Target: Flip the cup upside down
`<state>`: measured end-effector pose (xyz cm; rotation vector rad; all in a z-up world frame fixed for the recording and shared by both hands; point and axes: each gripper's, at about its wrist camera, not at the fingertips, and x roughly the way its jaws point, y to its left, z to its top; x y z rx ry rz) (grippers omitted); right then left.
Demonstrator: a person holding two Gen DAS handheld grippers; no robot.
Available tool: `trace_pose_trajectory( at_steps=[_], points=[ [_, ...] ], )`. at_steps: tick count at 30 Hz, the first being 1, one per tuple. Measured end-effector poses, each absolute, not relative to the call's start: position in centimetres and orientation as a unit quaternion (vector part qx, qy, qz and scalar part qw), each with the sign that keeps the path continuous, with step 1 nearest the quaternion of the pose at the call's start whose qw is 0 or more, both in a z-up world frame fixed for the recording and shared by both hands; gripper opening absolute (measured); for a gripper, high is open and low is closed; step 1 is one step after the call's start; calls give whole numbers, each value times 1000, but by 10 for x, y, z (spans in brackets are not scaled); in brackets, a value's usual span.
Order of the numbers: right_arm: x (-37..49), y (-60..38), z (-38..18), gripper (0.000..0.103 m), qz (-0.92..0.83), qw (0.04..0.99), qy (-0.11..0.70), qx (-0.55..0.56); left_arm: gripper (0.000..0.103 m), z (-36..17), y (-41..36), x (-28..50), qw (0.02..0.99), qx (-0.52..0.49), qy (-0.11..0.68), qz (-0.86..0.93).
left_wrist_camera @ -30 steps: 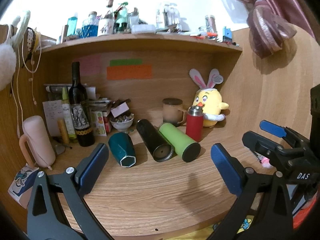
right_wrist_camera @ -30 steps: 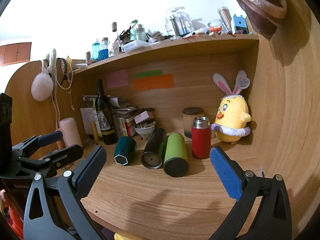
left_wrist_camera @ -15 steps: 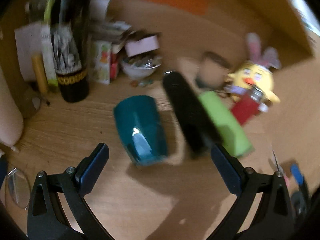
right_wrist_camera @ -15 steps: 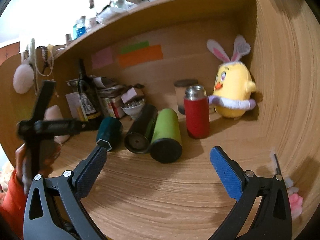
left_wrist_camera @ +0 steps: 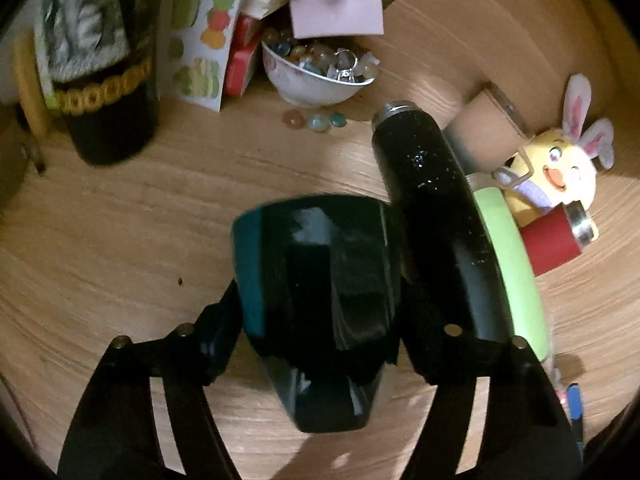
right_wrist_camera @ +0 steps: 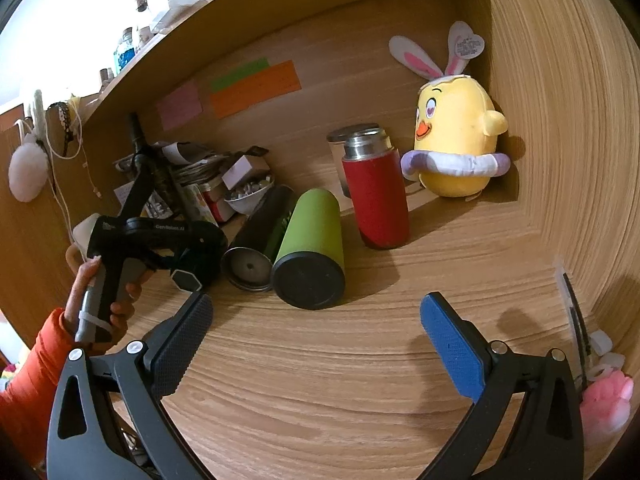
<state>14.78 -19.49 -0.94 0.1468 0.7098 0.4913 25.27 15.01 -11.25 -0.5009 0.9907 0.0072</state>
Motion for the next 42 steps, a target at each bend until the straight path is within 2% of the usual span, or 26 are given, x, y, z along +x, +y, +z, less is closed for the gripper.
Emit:
trace_pose_trajectory(
  at_steps=[8,20,27,34,42],
  points=[
    [135,-189,-11,103,250,902,345,66,69,-104,137,212,853,-233,467,-5],
    [99,-188,-8,103,261,900,344,52,69,-107,52,148,860,-208,461,-64],
    [79,-186,-11,103,275,895,349,43,69,-108,13,137,863,-209,453,-76],
    [68,-171,-17,103,295,888,352,24,77,-102,17,129,857,-233,447,-102],
    [77,-130,-37,103,329,862,384,11,83,-70,44,92,907,-185,373,-66]
  ],
)
